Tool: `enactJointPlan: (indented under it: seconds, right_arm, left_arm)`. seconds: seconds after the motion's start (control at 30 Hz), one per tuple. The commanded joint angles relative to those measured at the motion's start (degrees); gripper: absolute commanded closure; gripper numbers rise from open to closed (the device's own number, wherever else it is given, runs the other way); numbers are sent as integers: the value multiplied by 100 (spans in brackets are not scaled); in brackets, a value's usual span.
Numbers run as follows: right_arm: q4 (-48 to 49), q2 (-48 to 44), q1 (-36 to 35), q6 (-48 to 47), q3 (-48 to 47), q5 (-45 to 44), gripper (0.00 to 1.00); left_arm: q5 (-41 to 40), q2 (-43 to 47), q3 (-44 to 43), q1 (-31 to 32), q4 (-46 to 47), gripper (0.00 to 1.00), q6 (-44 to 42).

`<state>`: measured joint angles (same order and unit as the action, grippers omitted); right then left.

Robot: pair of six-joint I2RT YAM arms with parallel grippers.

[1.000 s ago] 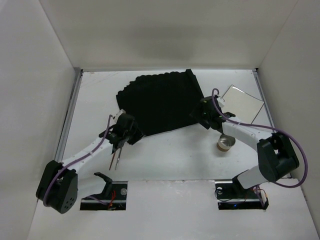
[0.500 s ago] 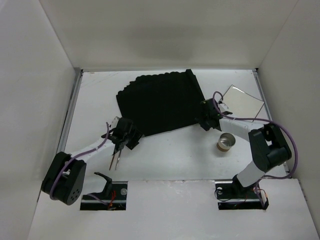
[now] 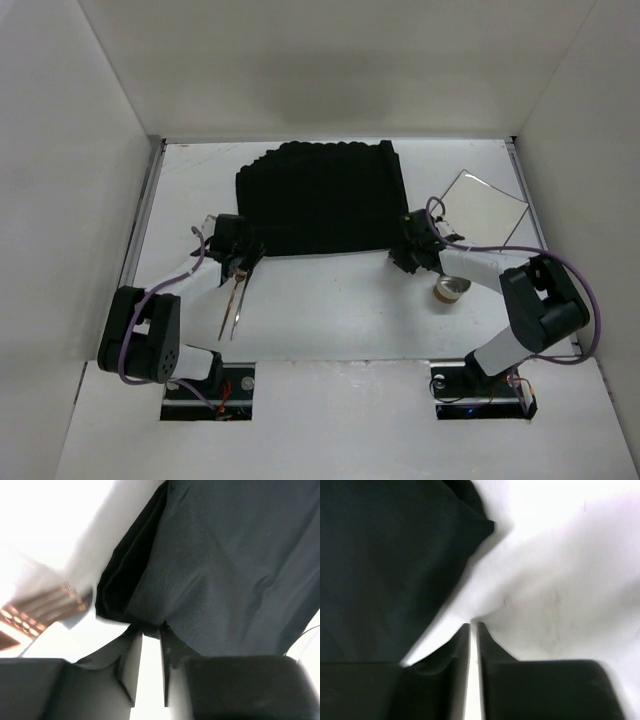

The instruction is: Set the dinner table for one person

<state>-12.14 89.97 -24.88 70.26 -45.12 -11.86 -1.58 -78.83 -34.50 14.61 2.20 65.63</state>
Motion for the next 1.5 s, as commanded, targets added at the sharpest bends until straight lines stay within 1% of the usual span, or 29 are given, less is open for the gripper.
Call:
enactJointPlan:
  seconds: [0.0,0.07,0.1,0.17,0.23,0.3,0.47,0.57,0.7,0.8,0.93,1.13,1.33,1.43,1.47]
  right_arm:
    - [265,-532,-82,59,56,70,63]
    - [256,-717,14,-73,39,43,51]
    - [239,-779,49,-117,21,17,48]
    - [282,-885,76,-197,12,-88,41]
    - [282,-859,137,-214,-23,-168,37]
    - [317,-719,251,-188,-75,-133,35]
    - [300,-376,550,101,-119,-106,33]
    - [326,-253,612,286,-154,-115,33]
    - [405,81,621,435,-348,-168,33]
    - [677,318,621,620,-392,-177,34]
    - [845,450,621,735,-409,-264,34]
    - [889,749,638,911,-515,-317,39]
    - [889,925,665,911,-629,-335,43]
    - [889,925,665,911,-629,-335,43]
    - [924,1065,674,893,-716,-283,41]
  left_arm:
    - [-62,420,-198,-270,-333,76,-313]
    - [-44,657,-145,-253,-518,67,-401]
    - [-44,797,-110,-218,-640,60,-401]
    - [-17,1035,-40,-139,-843,53,-314]
    - [-26,1246,83,-42,-931,47,-34]
    - [-35,1317,198,54,-897,44,344]
    - [97,1072,321,125,-659,43,1100]
    - [-17,1019,374,143,-502,40,1338]
    - [-79,765,505,-41,-89,38,1514]
    - [-61,580,585,-103,227,37,1672]
    - [-105,439,602,-156,378,37,1690]
    - [-193,368,673,-314,325,39,1743]
    - [-404,193,550,-455,387,46,1752]
    - [-474,-35,488,-455,465,50,1778]
    - [-500,-106,471,-455,527,50,1813]
